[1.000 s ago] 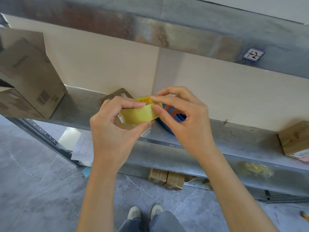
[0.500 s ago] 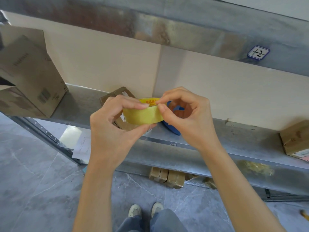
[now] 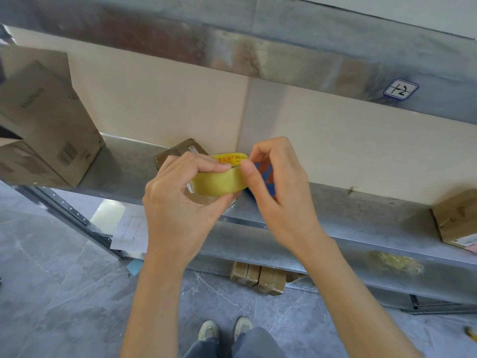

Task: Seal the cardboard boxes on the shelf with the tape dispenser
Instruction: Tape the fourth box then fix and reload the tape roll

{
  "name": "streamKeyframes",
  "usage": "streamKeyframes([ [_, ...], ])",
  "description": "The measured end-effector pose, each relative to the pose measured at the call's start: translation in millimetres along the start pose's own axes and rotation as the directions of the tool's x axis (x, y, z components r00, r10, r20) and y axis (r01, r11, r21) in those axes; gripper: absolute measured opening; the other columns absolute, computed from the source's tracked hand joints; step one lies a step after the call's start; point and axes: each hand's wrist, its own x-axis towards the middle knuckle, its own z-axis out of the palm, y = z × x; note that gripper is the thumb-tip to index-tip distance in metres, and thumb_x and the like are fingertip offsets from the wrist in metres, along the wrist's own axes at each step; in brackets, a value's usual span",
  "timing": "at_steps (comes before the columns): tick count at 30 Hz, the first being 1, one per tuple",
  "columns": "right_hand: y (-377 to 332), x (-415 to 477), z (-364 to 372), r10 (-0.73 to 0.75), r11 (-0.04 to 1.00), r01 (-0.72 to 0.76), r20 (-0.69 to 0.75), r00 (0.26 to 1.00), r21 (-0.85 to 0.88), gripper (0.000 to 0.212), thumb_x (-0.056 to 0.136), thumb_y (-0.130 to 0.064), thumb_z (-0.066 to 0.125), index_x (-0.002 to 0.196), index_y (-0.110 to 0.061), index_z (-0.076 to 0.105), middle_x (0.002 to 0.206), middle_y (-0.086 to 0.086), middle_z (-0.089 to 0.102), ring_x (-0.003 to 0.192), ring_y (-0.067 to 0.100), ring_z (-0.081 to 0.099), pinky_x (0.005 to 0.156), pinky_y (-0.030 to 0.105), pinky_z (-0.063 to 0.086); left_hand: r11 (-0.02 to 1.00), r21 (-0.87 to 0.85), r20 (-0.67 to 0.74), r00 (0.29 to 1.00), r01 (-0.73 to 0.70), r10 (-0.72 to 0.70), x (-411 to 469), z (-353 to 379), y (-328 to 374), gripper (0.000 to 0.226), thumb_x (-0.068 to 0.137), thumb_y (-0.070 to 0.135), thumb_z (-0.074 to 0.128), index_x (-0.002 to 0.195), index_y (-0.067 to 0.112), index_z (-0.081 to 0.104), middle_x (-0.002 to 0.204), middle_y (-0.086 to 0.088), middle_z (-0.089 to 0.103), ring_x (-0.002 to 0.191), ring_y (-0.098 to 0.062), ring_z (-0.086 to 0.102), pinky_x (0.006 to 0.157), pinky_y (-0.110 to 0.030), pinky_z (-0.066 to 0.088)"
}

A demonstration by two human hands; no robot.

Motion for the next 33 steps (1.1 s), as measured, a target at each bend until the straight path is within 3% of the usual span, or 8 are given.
streamKeyframes([
  [5,4,2,6,-0.129,0.964,0.132,0.025,0.991,-0.233,0.028,0.104,-0.025,0.041,0.093,-0.003,0.054,0.096,0.005,0.048,0.084,0.022,0.046,0.071,0.038,0.043,0.997,0.067,-0.012,1.0,-0.025,0.026,1,2,-1,0.026,0.07,0.021,0.087,0.091,0.021,0.071,0.095,0.015,0.069,0.089,-0.019,0.062,0.076,-0.039,0.052],
  [8,5,2,10,-0.171,0.941,0.162,-0.005,0.985,-0.298,0.028,0.105,-0.019,0.04,0.09,-0.001,0.055,0.092,0.008,0.05,0.08,0.025,0.044,0.071,0.04,0.041,0.995,0.089,-0.012,0.999,-0.035,0.036,1,3,0,0.026,0.069,0.02,0.088,0.09,0.02,0.071,0.094,0.015,0.068,0.087,-0.02,0.062,0.075,-0.037,0.051],
  [17,12,1,17,-0.181,0.961,0.16,-0.075,0.981,-0.223,0.029,0.104,-0.013,0.038,0.083,-0.001,0.054,0.085,-0.002,0.042,0.076,0.019,0.035,0.072,0.025,0.028,0.996,0.084,-0.005,1.0,-0.024,0.025,0,5,-3,0.028,0.068,0.02,0.09,0.089,0.02,0.072,0.094,0.014,0.069,0.088,-0.02,0.061,0.074,-0.035,0.05],
  [21,17,4,16,-0.202,0.961,0.184,-0.069,0.977,-0.206,0.023,0.101,-0.007,0.043,0.082,0.0,0.054,0.081,0.004,0.047,0.074,0.02,0.038,0.068,0.026,0.031,1.0,0.018,0.002,1.0,0.014,-0.014,-1,5,-5,0.032,0.065,0.02,0.089,0.091,0.024,0.07,0.096,0.019,0.068,0.092,-0.015,0.062,0.079,-0.042,0.052],
  [25,20,5,14,-0.206,0.964,0.182,-0.113,0.972,-0.196,0.019,0.097,-0.006,0.046,0.08,0.0,0.054,0.08,-0.002,0.044,0.073,0.015,0.039,0.066,0.023,0.034,0.996,-0.059,0.003,0.997,0.073,-0.073,-1,7,-5,0.039,0.062,0.02,0.09,0.092,0.032,0.068,0.095,0.025,0.066,0.097,-0.015,0.064,0.082,-0.047,0.055],
  [33,13,-2,14,0.038,0.999,-0.039,-0.198,0.979,0.001,0.018,0.099,-0.013,0.046,0.081,-0.013,0.047,0.071,-0.011,0.042,0.065,0.002,0.04,0.063,0.012,0.032,0.972,-0.17,0.007,0.987,0.161,-0.162,-3,12,2,0.042,0.06,0.016,0.093,0.092,0.029,0.069,0.093,0.019,0.07,0.098,-0.019,0.066,0.084,-0.04,0.057],
])
